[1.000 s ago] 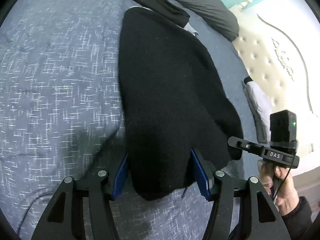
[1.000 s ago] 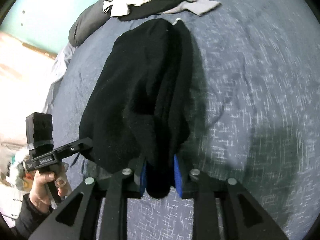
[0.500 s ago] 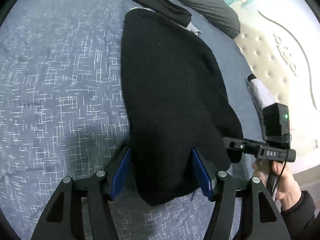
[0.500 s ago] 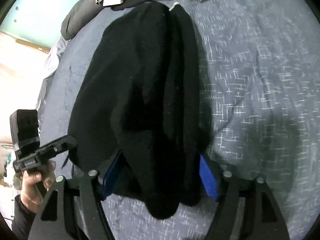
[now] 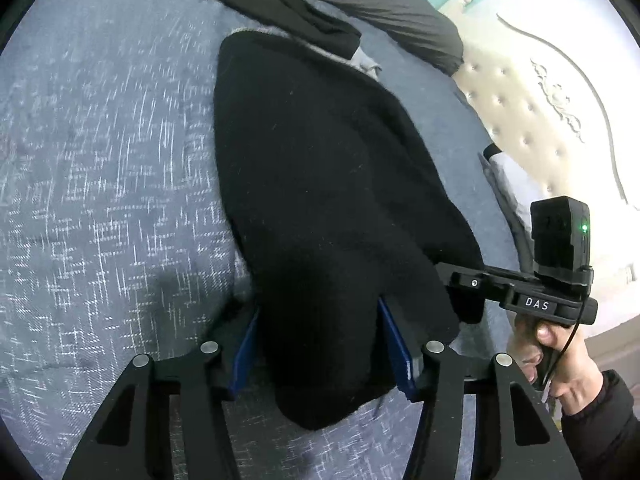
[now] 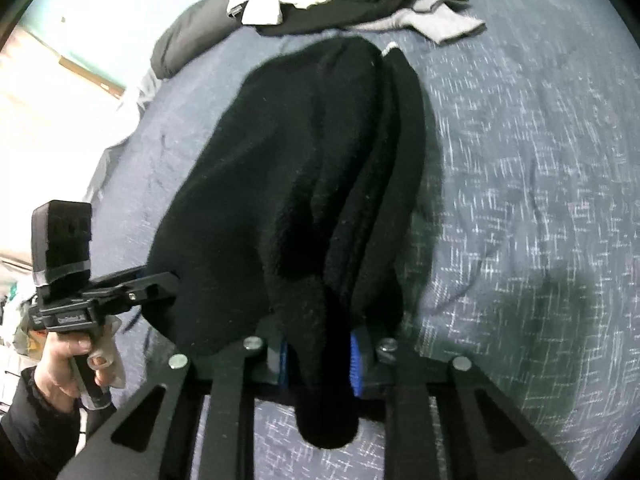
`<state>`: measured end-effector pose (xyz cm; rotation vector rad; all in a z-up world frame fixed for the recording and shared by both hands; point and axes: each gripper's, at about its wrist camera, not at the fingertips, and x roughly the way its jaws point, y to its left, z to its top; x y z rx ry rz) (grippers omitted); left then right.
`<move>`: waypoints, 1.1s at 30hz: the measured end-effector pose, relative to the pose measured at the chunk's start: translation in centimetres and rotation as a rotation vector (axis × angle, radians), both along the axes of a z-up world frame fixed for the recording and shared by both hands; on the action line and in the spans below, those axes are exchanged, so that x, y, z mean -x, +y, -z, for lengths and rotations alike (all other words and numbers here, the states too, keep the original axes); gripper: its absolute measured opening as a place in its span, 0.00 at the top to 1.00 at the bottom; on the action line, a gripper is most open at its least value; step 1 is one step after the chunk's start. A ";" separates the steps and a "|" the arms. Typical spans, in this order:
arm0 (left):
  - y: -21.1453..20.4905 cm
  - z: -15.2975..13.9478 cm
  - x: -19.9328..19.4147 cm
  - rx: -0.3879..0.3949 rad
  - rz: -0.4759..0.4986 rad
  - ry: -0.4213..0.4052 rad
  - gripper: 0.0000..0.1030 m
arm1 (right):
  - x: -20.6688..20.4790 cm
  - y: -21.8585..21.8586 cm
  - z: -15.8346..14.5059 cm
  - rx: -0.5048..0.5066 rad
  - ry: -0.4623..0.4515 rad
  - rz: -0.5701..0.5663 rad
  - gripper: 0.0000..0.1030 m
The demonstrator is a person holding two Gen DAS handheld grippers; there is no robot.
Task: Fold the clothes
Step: 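Lift the bundle end with both tools and fold it toward the collar, then carry the folded bundle with both tools toward the headboard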
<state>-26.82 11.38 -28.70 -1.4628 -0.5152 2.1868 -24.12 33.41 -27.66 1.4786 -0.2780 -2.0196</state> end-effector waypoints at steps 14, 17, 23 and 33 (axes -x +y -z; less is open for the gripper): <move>1.3 -10.1 2.2 -0.035 0.018 0.154 0.49 | 4.2 2.0 -10.4 0.158 0.132 -0.022 0.82; 1.9 -12.4 2.7 -0.043 0.022 0.150 0.49 | 5.2 2.9 -12.6 0.174 0.143 -0.017 0.82; 4.4 -16.6 4.4 -0.055 0.033 0.148 0.49 | 6.6 5.8 -16.8 0.190 0.153 -0.010 0.83; 13.1 -24.1 7.3 -0.080 0.101 0.185 0.49 | 8.2 15.4 -24.1 0.208 0.199 0.054 0.83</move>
